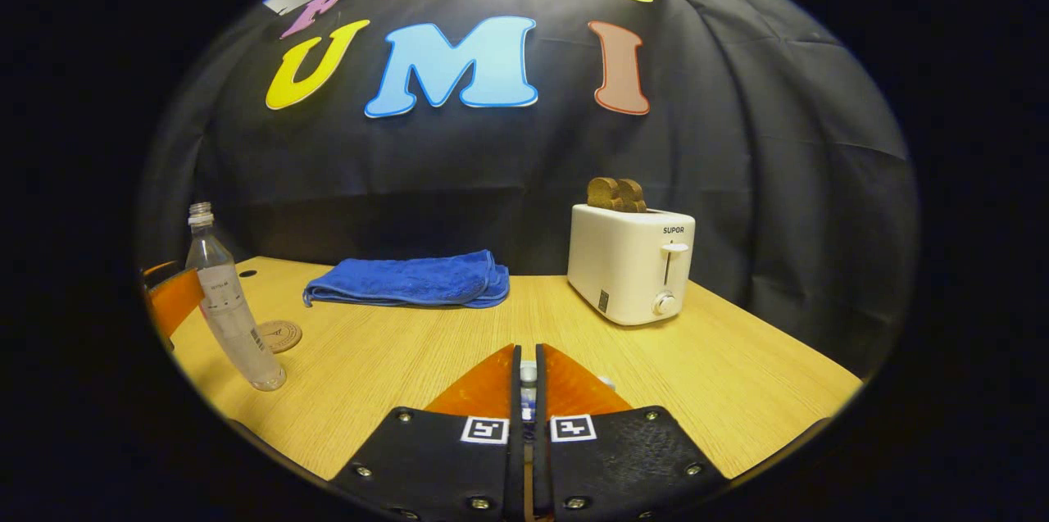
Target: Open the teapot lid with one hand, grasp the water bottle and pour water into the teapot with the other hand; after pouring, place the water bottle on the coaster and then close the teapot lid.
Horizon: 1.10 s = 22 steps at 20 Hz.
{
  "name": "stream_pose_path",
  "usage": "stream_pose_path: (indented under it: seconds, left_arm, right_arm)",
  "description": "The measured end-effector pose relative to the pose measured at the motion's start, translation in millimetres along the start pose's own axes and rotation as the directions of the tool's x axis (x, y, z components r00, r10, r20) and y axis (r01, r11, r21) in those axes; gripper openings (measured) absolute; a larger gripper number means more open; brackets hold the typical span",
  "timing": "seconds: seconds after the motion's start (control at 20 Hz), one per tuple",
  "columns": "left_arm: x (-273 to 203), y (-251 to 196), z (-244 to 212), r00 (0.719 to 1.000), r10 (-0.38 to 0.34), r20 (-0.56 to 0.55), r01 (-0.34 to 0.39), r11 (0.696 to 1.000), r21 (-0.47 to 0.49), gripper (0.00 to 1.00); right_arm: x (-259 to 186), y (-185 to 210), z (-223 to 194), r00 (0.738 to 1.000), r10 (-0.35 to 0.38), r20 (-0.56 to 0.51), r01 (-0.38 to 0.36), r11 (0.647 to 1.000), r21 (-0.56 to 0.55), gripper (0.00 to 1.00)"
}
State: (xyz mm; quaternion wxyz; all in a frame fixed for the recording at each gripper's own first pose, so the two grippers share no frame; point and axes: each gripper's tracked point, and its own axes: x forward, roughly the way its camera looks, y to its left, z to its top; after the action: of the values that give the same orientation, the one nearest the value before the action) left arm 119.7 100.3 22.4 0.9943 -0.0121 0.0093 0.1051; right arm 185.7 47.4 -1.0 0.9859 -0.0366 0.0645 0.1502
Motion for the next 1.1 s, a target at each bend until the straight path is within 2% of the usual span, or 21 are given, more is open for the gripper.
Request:
stream_pose_path:
  seconds: [0.3,0.45,0.7,0.9,1.1]
  left_arm:
    - [2.8,-0.8,-0.6,1.0,-0.002,0.003,0.002,1.0,-0.006,1.0]
    - [6.7,-1.8,-0.7,1.0,0.0,0.009,0.0,1.0,-0.005,1.0]
    - [17.3,-15.9,-9.3,1.0,-0.021,-0.009,0.021,1.0,0.011,1.0]
    - [30.9,-15.3,-12.4,1.0,0.006,-0.005,-0.006,1.0,0.019,1.0]
    - [48.7,-17.9,-33.6,0.998,0.006,-0.061,-0.007,1.0,-0.015,1.0]
  right_arm:
    - [-8.4,4.6,10.0,0.999,0.021,0.036,-0.02,1.0,-0.023,0.04]
    - [-19.1,11.8,18.3,0.996,0.055,0.063,-0.055,0.998,-0.001,0.04]
    - [-30.8,21.4,23.4,0.992,0.083,0.092,-0.081,0.996,-0.025,0.04]
    - [-34.7,31.1,21.1,0.989,0.117,0.09,-0.115,0.993,-0.028,0.04]
    - [-39.6,41.0,24.5,0.984,0.148,0.102,-0.144,0.989,-0.042,0.04]
